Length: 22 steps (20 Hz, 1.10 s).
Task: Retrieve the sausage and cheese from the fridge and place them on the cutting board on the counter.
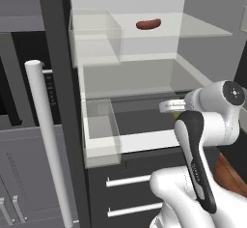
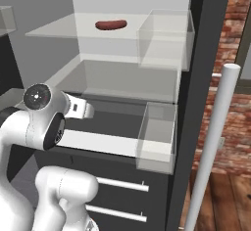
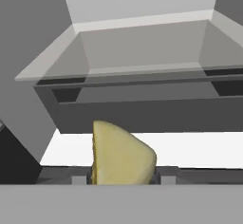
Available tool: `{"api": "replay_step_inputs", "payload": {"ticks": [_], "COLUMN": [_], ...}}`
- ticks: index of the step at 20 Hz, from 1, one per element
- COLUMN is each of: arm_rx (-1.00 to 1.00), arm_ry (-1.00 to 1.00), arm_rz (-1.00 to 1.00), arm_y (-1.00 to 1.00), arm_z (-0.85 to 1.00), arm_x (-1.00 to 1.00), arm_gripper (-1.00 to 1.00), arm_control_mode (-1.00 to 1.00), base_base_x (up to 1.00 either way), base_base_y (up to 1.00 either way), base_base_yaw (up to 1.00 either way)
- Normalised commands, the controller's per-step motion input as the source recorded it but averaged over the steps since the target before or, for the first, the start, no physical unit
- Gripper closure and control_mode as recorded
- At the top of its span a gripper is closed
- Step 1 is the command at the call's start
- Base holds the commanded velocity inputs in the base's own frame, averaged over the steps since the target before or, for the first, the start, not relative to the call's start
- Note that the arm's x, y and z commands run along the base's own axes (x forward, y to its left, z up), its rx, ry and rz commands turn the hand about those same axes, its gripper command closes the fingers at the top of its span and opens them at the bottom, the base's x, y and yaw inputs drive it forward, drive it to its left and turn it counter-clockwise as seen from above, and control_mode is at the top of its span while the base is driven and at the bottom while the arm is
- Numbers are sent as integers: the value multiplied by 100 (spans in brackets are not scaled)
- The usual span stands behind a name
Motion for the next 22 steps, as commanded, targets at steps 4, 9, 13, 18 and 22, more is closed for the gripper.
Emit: {"api": "replay_step_inputs", "payload": {"ticks": [4, 9, 13, 18, 22], "arm_rx": [0, 0, 0, 0, 0], "arm_ry": [0, 0, 0, 0, 0], "arm_rz": [0, 0, 0, 0, 0], "arm_y": [0, 0, 0, 0, 0], "arm_z": [0, 0, 0, 0, 0], "arm_x": [0, 0, 0, 0, 0], "arm_gripper": [100, 100, 100, 100, 100], "arm_control_mode": [-100, -100, -100, 100, 100], "base_base_x": [0, 0, 0, 0, 0], "base_base_y": [0, 0, 0, 0, 0], "base_base_yaw": [0, 0, 0, 0, 0]}}
